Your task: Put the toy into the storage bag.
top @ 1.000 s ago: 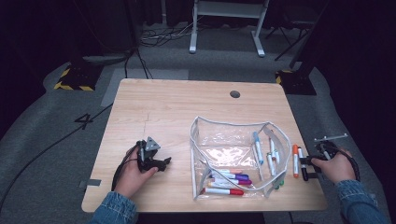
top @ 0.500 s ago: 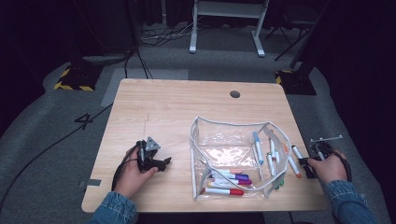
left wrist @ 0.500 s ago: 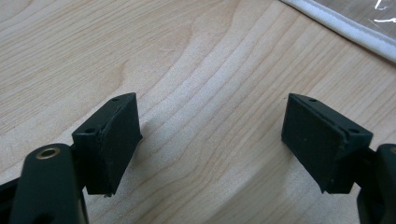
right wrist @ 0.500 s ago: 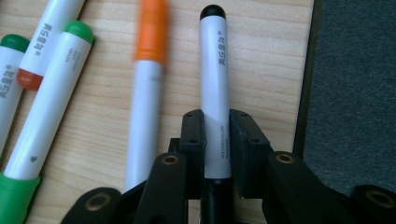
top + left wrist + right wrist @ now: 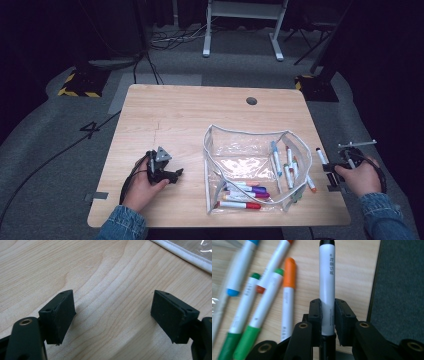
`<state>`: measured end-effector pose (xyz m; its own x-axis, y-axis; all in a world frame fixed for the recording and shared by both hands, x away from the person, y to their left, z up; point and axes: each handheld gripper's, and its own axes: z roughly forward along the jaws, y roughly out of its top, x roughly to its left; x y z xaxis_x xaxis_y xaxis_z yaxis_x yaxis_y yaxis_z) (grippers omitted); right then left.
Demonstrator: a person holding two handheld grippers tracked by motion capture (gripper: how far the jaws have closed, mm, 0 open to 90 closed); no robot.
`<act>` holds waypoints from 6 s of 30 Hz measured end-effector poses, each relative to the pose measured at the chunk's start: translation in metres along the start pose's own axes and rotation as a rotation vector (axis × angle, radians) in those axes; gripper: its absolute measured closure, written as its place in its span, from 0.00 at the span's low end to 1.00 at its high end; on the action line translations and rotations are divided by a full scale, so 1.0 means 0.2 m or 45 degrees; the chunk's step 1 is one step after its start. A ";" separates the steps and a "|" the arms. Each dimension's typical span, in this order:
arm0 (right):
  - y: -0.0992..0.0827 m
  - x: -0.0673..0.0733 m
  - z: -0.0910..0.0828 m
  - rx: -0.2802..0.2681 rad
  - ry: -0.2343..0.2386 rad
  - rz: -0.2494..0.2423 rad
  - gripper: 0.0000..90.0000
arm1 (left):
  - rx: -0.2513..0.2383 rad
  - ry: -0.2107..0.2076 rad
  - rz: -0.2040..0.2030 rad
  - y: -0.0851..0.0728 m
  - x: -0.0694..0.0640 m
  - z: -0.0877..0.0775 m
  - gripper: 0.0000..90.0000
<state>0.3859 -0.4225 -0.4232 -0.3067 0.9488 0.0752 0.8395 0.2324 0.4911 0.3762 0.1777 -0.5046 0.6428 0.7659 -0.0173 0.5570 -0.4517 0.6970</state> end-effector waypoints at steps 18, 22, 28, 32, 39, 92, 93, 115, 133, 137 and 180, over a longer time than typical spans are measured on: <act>0.29 0.38 -0.45 -0.228 0.160 -0.297 0.86 | 0.000 0.000 0.000 0.00 0.00 0.00 0.22; 0.32 0.44 -0.49 -0.246 0.165 -0.342 0.86 | -0.003 -0.004 -0.007 0.00 0.00 0.00 0.22; 0.35 0.49 -0.58 -0.277 0.153 -0.392 0.86 | -0.007 -0.004 -0.012 0.00 0.00 0.00 0.22; 0.38 0.55 -0.69 -0.306 0.128 -0.449 0.86 | -0.003 -0.004 -0.007 0.00 0.00 0.00 0.22; 0.41 0.61 -0.79 -0.347 0.112 -0.504 0.86 | -0.004 -0.004 -0.007 0.00 0.00 0.00 0.22; 0.43 1.28 -0.11 0.096 0.427 -0.900 0.86 | -0.007 -0.004 -0.011 0.00 0.00 0.00 0.22; 0.42 1.28 -0.10 0.127 0.408 -0.909 0.86 | -0.007 -0.004 -0.010 0.00 0.00 0.00 0.22; 0.36 1.32 0.02 0.251 0.453 -1.013 0.54 | -0.008 0.002 -0.003 0.00 0.00 0.00 0.22; 0.49 1.04 -0.44 -0.298 0.448 -0.737 0.57 | -0.007 0.001 -0.004 0.00 0.00 0.00 0.22; 0.48 0.89 -0.52 -0.312 0.385 -0.623 0.56 | -0.004 0.001 0.000 0.00 0.00 0.00 0.22; 0.03 0.18 0.25 0.120 0.144 -0.207 0.69 | 0.000 -0.005 -0.016 0.00 0.00 0.00 0.22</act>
<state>0.4023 -0.3753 -0.4606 -0.4855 0.8684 0.1010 0.8115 0.4047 0.4216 0.3758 0.1778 -0.5047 0.6379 0.7696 -0.0292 0.5652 -0.4421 0.6964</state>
